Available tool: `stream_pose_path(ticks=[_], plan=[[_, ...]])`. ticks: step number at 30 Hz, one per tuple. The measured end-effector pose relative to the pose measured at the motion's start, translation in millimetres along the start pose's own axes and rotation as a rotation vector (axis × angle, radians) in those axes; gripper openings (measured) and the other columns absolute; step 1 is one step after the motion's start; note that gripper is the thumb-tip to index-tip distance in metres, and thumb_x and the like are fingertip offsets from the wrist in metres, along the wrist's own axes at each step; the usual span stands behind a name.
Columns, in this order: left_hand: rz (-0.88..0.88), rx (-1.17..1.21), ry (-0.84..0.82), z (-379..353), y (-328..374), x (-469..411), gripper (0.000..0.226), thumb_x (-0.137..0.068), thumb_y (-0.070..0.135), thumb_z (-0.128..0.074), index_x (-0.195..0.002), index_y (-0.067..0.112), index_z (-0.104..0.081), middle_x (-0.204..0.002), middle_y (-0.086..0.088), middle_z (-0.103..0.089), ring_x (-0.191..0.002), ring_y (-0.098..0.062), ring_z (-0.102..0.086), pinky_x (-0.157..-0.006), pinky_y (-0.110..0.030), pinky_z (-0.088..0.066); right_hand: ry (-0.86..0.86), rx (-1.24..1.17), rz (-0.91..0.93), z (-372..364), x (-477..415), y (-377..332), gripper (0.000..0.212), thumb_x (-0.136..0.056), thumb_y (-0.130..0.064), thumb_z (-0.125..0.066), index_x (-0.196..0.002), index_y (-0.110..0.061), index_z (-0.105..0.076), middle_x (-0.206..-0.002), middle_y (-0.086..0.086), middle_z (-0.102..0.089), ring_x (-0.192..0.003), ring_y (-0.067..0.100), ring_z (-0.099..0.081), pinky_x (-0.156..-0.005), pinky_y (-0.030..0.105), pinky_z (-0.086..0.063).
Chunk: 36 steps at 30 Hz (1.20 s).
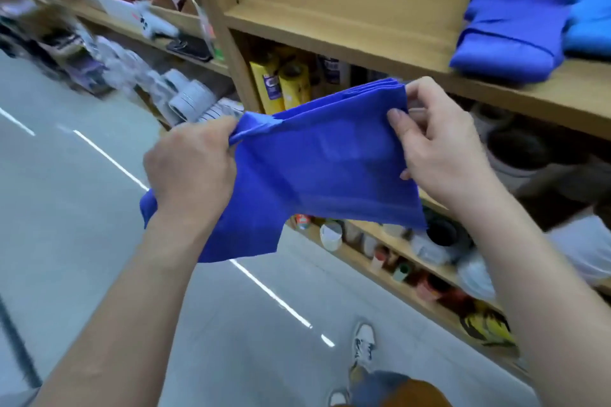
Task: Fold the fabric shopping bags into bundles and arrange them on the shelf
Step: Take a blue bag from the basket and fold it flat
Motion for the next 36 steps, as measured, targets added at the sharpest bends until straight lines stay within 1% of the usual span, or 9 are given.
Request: stream_pose_path(ticks=[3,8,11,14,19,22,27,32,36], plan=[[-0.006,-0.06,0.112,14.5,-1.7,-47.6,0.006,-0.091,0.011,-0.054,-0.087,0.013,-0.058,-0.075,-0.021,-0.056,-0.066,-0.04,-0.047,-0.053,-0.035,-0.022,0.079,-0.08,0.052,-0.6,-41.7,-21.6,0.005,-0.101,-0.019,-0.05,-0.097,-0.022,-0.048,-0.081,0.011,-0.067,-0.057,0.021,-0.063,-0.042,0.032,-0.052],[-0.034,0.027,0.216,22.8,21.6,-133.1,0.014,-0.089,0.015,-0.048,-0.097,0.011,-0.059,-0.092,-0.022,-0.063,-0.086,-0.045,-0.056,-0.061,-0.043,-0.031,0.284,-0.103,0.15,23.6,-112.2,-45.1,0.003,-0.1,-0.021,-0.049,-0.097,-0.021,-0.047,-0.081,0.003,-0.064,-0.061,0.013,-0.066,-0.052,0.041,-0.058],[-0.211,0.307,0.214,13.4,48.1,-180.0,0.048,-0.084,0.02,-0.06,-0.132,0.015,-0.055,-0.131,-0.011,-0.059,-0.122,-0.033,-0.052,-0.098,-0.038,-0.038,0.425,-0.142,0.143,38.4,-146.2,-42.1,0.008,-0.097,-0.018,-0.048,-0.092,-0.021,-0.043,-0.075,-0.005,-0.054,-0.061,0.008,-0.063,-0.055,0.039,-0.059],[-0.351,0.283,0.176,1.0,70.6,-203.2,0.09,-0.079,0.018,-0.075,-0.153,0.014,-0.026,-0.159,-0.014,-0.023,-0.146,-0.032,-0.024,-0.12,-0.032,-0.016,0.55,-0.065,0.062,47.0,-177.9,-27.4,0.005,-0.094,-0.024,-0.045,-0.094,-0.02,-0.045,-0.078,-0.011,-0.053,-0.074,0.018,-0.065,-0.067,0.048,-0.057],[-0.775,0.229,0.599,1.4,95.0,-181.0,0.045,-0.086,-0.002,-0.065,-0.13,0.008,-0.062,-0.142,-0.021,-0.049,-0.126,-0.038,-0.049,-0.106,-0.049,-0.041,0.631,0.128,-0.093,53.0,-214.9,-8.1,0.025,-0.098,-0.025,-0.042,-0.116,-0.011,-0.05,-0.101,0.0,-0.06,-0.093,0.031,-0.065,-0.085,0.047,-0.05],[-0.874,0.23,0.329,-63.0,91.2,-205.5,0.027,-0.091,0.017,-0.064,-0.118,0.014,-0.07,-0.144,-0.017,-0.049,-0.125,-0.038,-0.05,-0.101,-0.054,-0.043,0.717,0.253,-0.139,61.9,-229.6,-9.1,0.027,-0.1,-0.021,-0.042,-0.123,-0.007,-0.049,-0.114,0.01,-0.063,-0.105,0.033,-0.059,-0.087,0.039,-0.043],[-0.754,0.137,-0.317,-160.4,72.6,-254.8,0.065,-0.09,0.072,-0.019,-0.143,0.042,-0.043,-0.157,0.002,-0.034,-0.144,-0.02,-0.027,-0.116,-0.055,-0.012,0.732,0.409,-0.218,63.4,-257.0,0.0,0.032,-0.1,-0.02,-0.044,-0.129,-0.007,-0.047,-0.125,0.014,-0.059,-0.115,0.034,-0.054,-0.089,0.035,-0.036],[-0.783,0.288,-0.634,-196.3,90.5,-254.1,0.058,-0.092,0.068,-0.018,-0.149,0.054,-0.013,-0.164,0.012,-0.009,-0.15,-0.012,-0.006,-0.119,-0.054,-0.003,0.387,0.502,-0.17,19.4,-253.5,-4.0,0.07,-0.093,-0.031,-0.062,-0.152,-0.02,-0.026,-0.151,0.009,-0.036,-0.138,0.024,-0.036,-0.113,0.036,-0.032],[-0.869,0.331,-0.667,-204.3,113.5,-254.4,0.059,-0.093,0.068,-0.018,-0.149,0.055,-0.009,-0.164,0.011,-0.004,-0.15,-0.013,0.0,-0.119,-0.054,-0.003,-0.158,0.58,-0.144,-68.8,-204.0,-8.3,0.077,-0.078,-0.072,-0.052,-0.146,-0.041,-0.036,-0.152,-0.015,-0.032,-0.142,0.0,-0.022,-0.116,0.015,-0.014]])
Point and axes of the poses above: each hand's wrist, its own x-axis away from the middle knuckle, its own z-axis out of the back of the hand, y = z × x, the point moved 10 cm from there along -x, towards the middle knuckle
